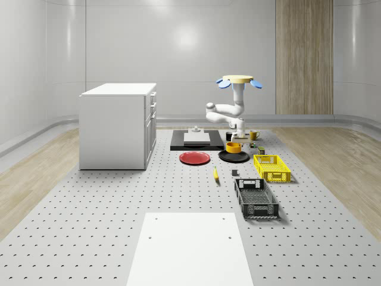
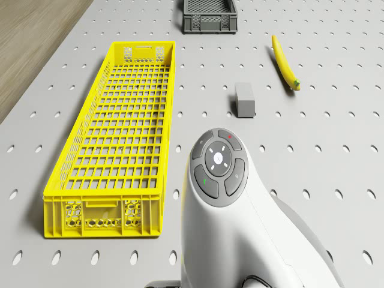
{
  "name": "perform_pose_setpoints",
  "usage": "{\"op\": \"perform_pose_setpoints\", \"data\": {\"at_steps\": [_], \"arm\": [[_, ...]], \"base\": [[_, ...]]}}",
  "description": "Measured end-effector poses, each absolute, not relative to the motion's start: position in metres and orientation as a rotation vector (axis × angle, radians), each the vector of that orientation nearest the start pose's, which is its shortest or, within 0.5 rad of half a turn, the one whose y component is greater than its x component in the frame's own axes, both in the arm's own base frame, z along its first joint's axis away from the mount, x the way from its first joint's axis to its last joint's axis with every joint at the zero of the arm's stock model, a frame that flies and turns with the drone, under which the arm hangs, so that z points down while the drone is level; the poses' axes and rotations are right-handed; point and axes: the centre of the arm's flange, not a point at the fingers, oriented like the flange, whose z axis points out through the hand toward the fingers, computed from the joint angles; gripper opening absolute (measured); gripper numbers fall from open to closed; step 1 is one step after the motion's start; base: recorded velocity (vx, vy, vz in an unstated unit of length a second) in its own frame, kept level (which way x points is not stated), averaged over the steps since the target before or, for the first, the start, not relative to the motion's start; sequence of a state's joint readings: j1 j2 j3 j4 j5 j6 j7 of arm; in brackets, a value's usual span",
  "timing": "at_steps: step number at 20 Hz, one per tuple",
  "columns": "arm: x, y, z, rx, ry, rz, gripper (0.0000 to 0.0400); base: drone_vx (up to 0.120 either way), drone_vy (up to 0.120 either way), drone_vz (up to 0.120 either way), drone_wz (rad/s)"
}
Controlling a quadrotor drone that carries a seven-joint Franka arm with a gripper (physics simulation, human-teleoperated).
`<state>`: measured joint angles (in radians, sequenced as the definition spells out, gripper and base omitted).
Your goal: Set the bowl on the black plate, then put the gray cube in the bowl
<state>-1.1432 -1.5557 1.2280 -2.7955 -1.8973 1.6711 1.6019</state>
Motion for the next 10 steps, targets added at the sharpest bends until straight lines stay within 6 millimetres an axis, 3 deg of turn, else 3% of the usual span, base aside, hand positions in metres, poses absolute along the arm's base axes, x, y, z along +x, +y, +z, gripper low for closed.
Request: {"op": "perform_pose_setpoints", "data": {"at_steps": [10], "arm": [[0.317, 0.032, 0.572, 0.001, -0.002, 0.786, 0.0100]], "base": [[0.000, 0.000, 0.000, 0.000]]}}
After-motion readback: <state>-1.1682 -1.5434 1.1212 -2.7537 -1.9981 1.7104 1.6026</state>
